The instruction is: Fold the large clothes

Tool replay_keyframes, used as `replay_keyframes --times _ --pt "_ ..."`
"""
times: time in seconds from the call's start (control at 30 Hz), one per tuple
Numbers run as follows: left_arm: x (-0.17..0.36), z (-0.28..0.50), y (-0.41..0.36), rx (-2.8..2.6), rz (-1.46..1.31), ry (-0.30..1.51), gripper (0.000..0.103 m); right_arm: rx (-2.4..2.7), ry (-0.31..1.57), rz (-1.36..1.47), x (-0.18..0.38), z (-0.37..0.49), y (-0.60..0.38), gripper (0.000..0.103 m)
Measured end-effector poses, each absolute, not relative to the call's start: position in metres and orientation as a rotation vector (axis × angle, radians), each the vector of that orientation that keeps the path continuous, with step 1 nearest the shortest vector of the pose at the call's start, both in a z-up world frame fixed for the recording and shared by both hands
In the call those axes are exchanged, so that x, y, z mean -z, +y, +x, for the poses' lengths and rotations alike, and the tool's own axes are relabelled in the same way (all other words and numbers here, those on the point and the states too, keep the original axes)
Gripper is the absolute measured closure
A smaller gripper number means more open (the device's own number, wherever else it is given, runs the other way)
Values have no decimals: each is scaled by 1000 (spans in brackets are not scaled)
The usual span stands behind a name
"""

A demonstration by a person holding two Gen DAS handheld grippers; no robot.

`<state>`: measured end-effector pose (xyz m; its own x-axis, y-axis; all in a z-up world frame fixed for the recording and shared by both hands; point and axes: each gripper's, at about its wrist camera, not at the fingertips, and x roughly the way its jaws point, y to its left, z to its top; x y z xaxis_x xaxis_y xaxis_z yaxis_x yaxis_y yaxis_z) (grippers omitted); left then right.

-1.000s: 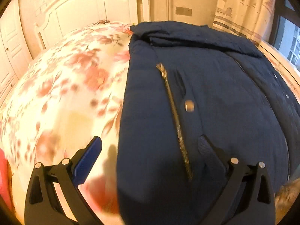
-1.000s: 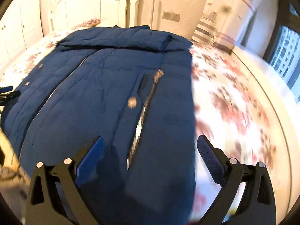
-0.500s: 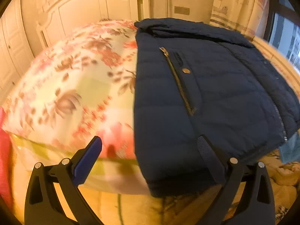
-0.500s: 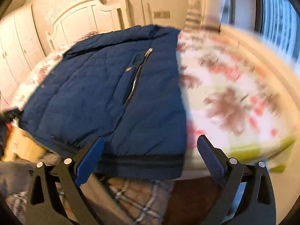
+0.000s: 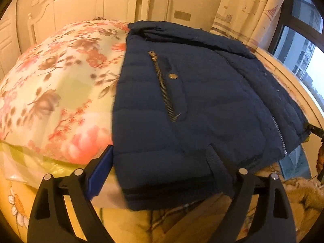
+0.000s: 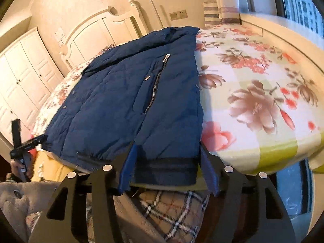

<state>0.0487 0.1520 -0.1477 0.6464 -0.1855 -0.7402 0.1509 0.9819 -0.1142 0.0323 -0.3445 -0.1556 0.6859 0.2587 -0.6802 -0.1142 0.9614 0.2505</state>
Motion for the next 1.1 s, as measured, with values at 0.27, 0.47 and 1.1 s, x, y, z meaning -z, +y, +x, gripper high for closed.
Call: replay_keyframes --times 0.27,0.47,1.1 --pt "149 63 143 180 11 808 43 -154 738 22 161 42 -325 49" --pt "126 40 158 250 -28 761 84 -235 719 102 155 16 -326 70" --pt "-39 99 174 379 -239 542 79 -305 469 76 -38 82 -325 70"
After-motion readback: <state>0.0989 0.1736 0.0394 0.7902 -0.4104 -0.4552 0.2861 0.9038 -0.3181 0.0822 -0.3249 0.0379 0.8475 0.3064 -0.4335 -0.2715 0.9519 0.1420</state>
